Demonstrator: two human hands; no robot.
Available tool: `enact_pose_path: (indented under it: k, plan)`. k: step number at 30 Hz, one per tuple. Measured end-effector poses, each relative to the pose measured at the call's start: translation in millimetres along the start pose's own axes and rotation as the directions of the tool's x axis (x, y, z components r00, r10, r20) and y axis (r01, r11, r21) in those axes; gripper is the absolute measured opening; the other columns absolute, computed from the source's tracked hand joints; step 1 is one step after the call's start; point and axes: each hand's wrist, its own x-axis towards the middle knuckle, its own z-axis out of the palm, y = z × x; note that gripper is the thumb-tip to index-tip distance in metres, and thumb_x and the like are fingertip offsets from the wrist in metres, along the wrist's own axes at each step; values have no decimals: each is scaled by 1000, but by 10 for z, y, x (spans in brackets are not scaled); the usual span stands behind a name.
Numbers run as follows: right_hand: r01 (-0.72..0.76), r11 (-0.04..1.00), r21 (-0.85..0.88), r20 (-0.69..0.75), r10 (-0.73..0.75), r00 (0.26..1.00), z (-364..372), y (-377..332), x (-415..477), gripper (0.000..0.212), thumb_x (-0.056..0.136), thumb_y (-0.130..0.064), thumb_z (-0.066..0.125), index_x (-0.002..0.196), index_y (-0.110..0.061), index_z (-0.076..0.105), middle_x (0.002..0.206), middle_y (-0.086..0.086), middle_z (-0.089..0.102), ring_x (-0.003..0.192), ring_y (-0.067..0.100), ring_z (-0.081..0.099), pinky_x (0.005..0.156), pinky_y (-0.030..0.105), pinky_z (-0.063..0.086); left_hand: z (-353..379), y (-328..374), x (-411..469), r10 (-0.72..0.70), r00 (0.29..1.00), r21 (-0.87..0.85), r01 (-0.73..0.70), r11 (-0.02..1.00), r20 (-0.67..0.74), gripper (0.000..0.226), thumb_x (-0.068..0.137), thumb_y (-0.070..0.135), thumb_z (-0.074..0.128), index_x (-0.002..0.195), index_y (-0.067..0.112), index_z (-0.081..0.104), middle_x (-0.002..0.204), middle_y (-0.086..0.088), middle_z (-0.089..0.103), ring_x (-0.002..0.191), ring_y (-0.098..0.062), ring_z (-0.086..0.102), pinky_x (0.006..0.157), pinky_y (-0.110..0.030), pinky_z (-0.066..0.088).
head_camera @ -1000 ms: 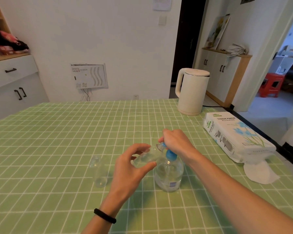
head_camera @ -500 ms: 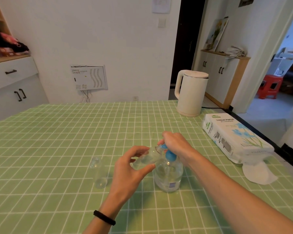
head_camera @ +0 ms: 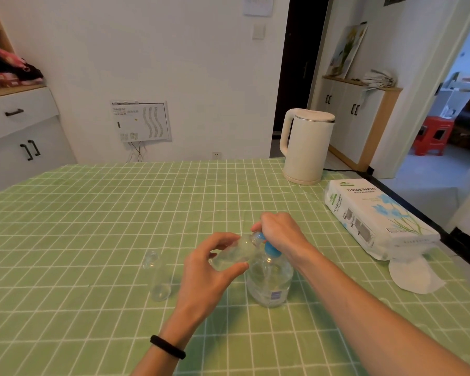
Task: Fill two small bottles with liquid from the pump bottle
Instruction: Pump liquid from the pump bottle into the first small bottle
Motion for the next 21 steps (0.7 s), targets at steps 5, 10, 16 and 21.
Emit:
enact_pose_path:
  k: [5,10,16,21]
  plan:
    - [8,1000,10,5,-8,1000,4,21,-10,39,103,-23,42,98,-16,80,110,0,75,98,20,68,84,38,46,4,1,-14,-11,1000,0,11,1000,4,46,75,17,94,112,34,74,109,24,75,108,-3,70,88,-10,48]
    - [-3,999,42,23,2,1000,-11,-4,-24,42,105,-26,40,97,-15,80,100,-7,74,95,18,68,83,37,47,-13,20,-16,-8,1000,4,8,1000,0,45,75,19,93,112,35,73,109,25,75,108,-2,69,88,-10,48]
    - [69,993,92,58,-75,996,-85,-99,-3,46,110,-33,38,101,-16,80,105,-1,80,97,9,71,71,24,44,-39,76,26,12,1000,-8,-13,1000,-8,44,75,18,93,111,35,74,108,24,75,107,-2,70,88,-9,48]
    - [66,995,74,67,-71,995,-66,-50,44,50,109,-35,38,95,-18,82,101,-3,82,91,8,71,77,27,50,-28,76,22,17,1000,-14,-17,1000,-9,44,75,17,94,111,33,74,108,24,75,106,-2,70,87,-9,49]
